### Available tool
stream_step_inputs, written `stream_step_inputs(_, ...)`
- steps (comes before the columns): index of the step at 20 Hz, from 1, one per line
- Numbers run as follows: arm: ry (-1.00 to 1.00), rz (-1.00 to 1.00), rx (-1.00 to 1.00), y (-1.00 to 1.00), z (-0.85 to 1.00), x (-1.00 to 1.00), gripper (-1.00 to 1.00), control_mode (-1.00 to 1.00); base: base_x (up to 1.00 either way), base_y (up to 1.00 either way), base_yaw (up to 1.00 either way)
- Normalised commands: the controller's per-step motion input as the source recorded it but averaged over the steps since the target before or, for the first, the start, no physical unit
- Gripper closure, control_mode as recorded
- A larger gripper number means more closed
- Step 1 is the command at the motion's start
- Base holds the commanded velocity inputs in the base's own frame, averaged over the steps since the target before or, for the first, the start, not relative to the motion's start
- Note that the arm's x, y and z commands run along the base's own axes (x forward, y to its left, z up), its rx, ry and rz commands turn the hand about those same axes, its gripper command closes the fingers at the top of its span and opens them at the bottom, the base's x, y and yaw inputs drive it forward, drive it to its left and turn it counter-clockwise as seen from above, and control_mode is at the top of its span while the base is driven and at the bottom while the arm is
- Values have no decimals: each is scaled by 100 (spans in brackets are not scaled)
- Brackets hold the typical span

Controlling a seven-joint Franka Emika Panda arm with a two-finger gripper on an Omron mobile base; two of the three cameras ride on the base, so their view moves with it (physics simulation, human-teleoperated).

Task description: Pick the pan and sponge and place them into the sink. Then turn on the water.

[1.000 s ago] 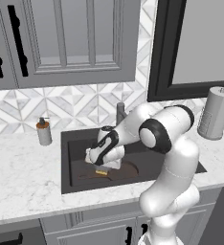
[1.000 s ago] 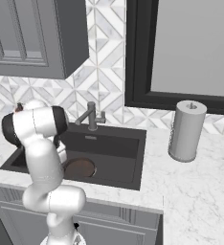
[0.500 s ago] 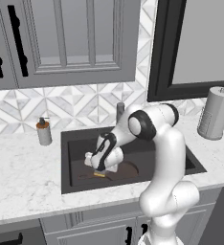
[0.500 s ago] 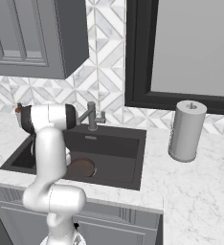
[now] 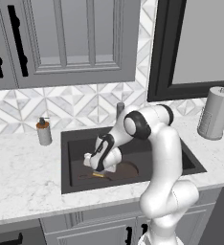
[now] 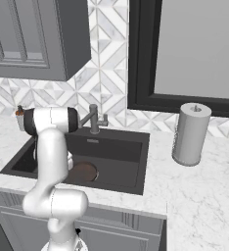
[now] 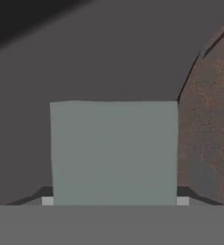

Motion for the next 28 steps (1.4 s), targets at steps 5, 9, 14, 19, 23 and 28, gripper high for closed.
stream_step_inputs(5, 0, 3, 0, 0, 6, 0, -100, -100, 0, 0, 0)
stream_step_inputs(9, -1, 7, -1, -4, 43, -12, -100, -100, 0, 0, 0)
stream_step_inputs(14, -6, 3, 0, -37, 91, -47, -100, -100, 0, 0, 0)
stream_step_inputs(19, -23, 8, 0, -65, 100, -98, -100, -100, 0, 0, 0)
stream_step_inputs(23, -8, 9, 0, -66, 100, -58, -100, -100, 0, 0, 0)
stream_step_inputs(28, -2, 12, 0, -63, 100, -59, -100, -100, 0, 0, 0)
